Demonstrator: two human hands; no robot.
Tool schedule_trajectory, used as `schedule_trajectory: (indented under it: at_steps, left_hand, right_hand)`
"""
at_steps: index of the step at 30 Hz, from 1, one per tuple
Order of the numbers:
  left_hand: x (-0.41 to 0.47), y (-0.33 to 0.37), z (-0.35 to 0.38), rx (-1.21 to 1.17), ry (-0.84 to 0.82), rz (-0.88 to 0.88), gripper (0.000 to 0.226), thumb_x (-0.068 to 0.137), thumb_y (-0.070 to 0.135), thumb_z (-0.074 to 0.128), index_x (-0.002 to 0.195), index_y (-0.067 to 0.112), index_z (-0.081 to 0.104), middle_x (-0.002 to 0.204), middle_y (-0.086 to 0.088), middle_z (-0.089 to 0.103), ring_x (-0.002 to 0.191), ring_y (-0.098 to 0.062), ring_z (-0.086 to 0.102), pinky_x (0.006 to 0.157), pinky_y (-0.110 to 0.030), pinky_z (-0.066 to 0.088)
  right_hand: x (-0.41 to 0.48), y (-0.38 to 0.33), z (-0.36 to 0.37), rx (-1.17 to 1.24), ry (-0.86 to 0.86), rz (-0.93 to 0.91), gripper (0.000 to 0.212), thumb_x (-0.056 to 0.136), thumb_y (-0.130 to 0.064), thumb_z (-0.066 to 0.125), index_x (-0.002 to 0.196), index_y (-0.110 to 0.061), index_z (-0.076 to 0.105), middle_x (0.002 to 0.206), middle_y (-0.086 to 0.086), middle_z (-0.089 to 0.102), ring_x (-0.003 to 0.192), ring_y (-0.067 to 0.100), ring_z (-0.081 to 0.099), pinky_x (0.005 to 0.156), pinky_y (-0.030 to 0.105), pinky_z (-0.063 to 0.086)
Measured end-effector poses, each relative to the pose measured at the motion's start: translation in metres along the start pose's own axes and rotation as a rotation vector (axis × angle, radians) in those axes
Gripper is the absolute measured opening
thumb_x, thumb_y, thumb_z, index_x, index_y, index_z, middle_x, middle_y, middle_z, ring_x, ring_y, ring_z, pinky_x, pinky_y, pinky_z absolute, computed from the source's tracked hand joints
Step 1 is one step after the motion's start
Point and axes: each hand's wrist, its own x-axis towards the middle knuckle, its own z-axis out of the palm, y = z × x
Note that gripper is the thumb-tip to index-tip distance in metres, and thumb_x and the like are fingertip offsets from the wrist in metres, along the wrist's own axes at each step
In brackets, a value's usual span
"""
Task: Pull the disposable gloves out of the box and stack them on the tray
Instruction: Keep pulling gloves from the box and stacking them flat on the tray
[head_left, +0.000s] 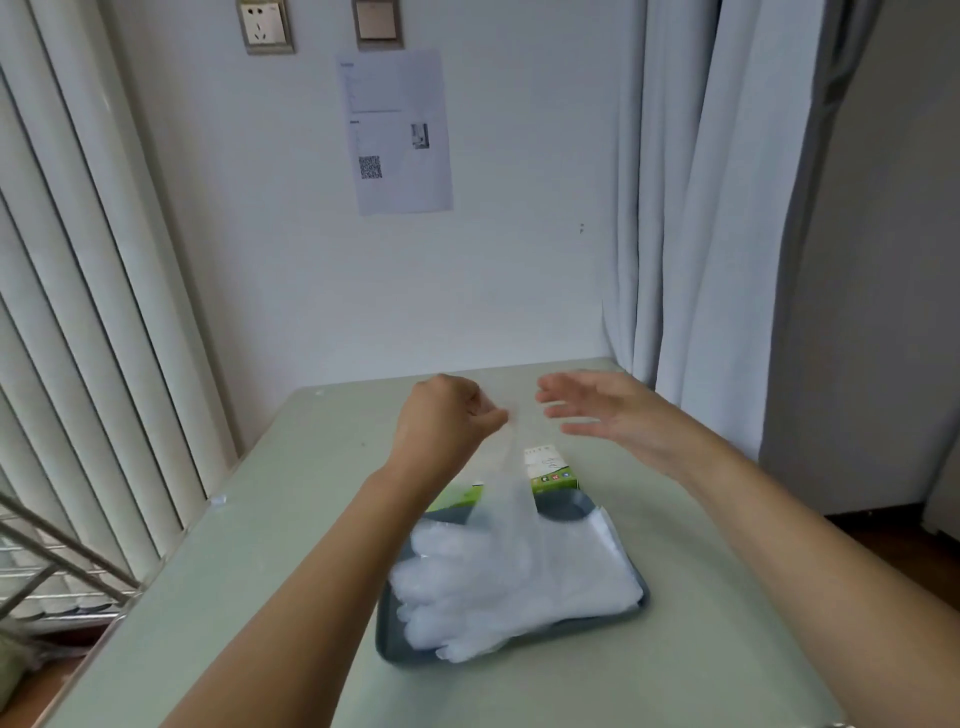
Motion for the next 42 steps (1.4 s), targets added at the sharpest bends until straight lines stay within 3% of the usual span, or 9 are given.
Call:
schedule_trajectory:
  at_steps: [4, 8, 12, 17, 21, 27, 35, 37, 42]
  left_hand:
    - [-0.002, 0.013, -0.01, 0.189, 0.026, 0.075, 0.021, 0.08, 0.026, 0.071, 0.066, 0.02, 0.056, 0.074, 0.003, 0.064, 0.071, -0.017, 0.058, 0.062, -0.026, 0.042]
    - [-0.004, 0.021, -0.015, 0.207, 0.015, 0.147, 0.018, 0.08, 0.023, 0.071, 0.069, 0.02, 0.057, 0.08, -0.001, 0.068, 0.079, -0.022, 0.063, 0.069, -0.03, 0.049]
    - [-0.006, 0.017, -0.019, 0.119, -0.001, 0.181, 0.023, 0.079, 0.031, 0.072, 0.069, 0.016, 0.058, 0.069, 0.005, 0.062, 0.073, -0.018, 0.062, 0.066, -0.029, 0.05]
    - [-0.01, -0.009, -0.012, 0.151, -0.224, 0.036, 0.026, 0.076, 0.025, 0.074, 0.066, 0.015, 0.052, 0.064, 0.006, 0.05, 0.06, -0.013, 0.047, 0.053, -0.023, 0.036]
    - [-0.016, -0.034, -0.015, -0.254, -0.396, -0.164, 0.012, 0.078, 0.014, 0.076, 0.08, 0.003, 0.073, 0.076, 0.002, 0.071, 0.07, -0.015, 0.066, 0.068, -0.013, 0.048]
    - [-0.02, -0.065, -0.015, -0.851, -0.599, -0.444, 0.014, 0.086, 0.011, 0.062, 0.088, -0.003, 0.064, 0.097, -0.018, 0.069, 0.092, -0.028, 0.066, 0.086, -0.033, 0.055]
    - [-0.019, -0.097, 0.015, -0.468, -0.564, -0.579, 0.02, 0.088, 0.015, 0.068, 0.077, -0.002, 0.07, 0.058, -0.011, 0.06, 0.041, -0.013, 0.05, 0.055, -0.019, 0.042]
    - [-0.019, -0.1, 0.025, -0.343, -0.587, -0.586, 0.024, 0.087, 0.02, 0.069, 0.077, -0.001, 0.072, 0.051, -0.005, 0.057, 0.045, -0.014, 0.051, 0.066, -0.024, 0.041]
    - [-0.017, -0.101, 0.049, -0.074, -0.594, -0.561, 0.018, 0.085, 0.025, 0.066, 0.08, 0.008, 0.069, 0.059, -0.001, 0.059, 0.04, -0.009, 0.047, 0.047, -0.013, 0.04]
  right_hand:
    - [-0.013, -0.028, 0.016, -0.388, -0.028, -0.028, 0.086, 0.06, -0.054, 0.077, 0.136, -0.025, 0.049, 0.116, -0.016, 0.057, 0.106, 0.0, 0.058, 0.089, 0.02, 0.045]
    - [-0.015, -0.03, 0.034, -0.631, 0.077, -0.06, 0.07, 0.076, -0.036, 0.078, 0.137, -0.023, 0.047, 0.118, -0.006, 0.053, 0.1, 0.01, 0.057, 0.082, 0.023, 0.045]
    - [-0.01, -0.029, 0.038, -0.721, 0.208, -0.179, 0.014, 0.085, -0.019, 0.065, 0.087, -0.006, 0.068, 0.08, 0.004, 0.063, 0.07, 0.018, 0.052, 0.061, 0.028, 0.039]
    - [-0.008, -0.031, 0.032, -0.481, 0.186, -0.14, 0.027, 0.093, -0.01, 0.054, 0.067, -0.014, 0.062, 0.07, -0.003, 0.065, 0.061, 0.0, 0.062, 0.068, 0.013, 0.049]
    - [-0.008, -0.029, 0.019, -0.416, 0.248, -0.078, 0.027, 0.096, -0.011, 0.049, 0.072, -0.009, 0.062, 0.068, 0.001, 0.06, 0.057, 0.006, 0.056, 0.05, 0.007, 0.043]
    - [-0.006, 0.008, 0.017, -0.226, 0.194, 0.085, 0.028, 0.098, -0.014, 0.051, 0.072, -0.009, 0.061, 0.054, 0.003, 0.055, 0.038, 0.01, 0.052, 0.04, 0.016, 0.041]
    - [-0.003, 0.085, 0.032, -0.693, 0.229, 0.196, 0.039, 0.092, -0.033, 0.058, 0.062, -0.008, 0.059, 0.053, 0.002, 0.055, 0.056, 0.02, 0.056, 0.064, 0.03, 0.046]
    - [-0.003, 0.1, 0.035, -0.693, 0.218, 0.284, 0.038, 0.091, -0.036, 0.057, 0.068, -0.007, 0.058, 0.066, 0.01, 0.065, 0.059, 0.026, 0.057, 0.067, 0.031, 0.051]
    - [-0.007, 0.125, 0.037, -0.781, 0.271, 0.417, 0.035, 0.096, -0.032, 0.046, 0.066, -0.014, 0.042, 0.098, 0.016, 0.066, 0.081, 0.032, 0.058, 0.063, 0.028, 0.039]
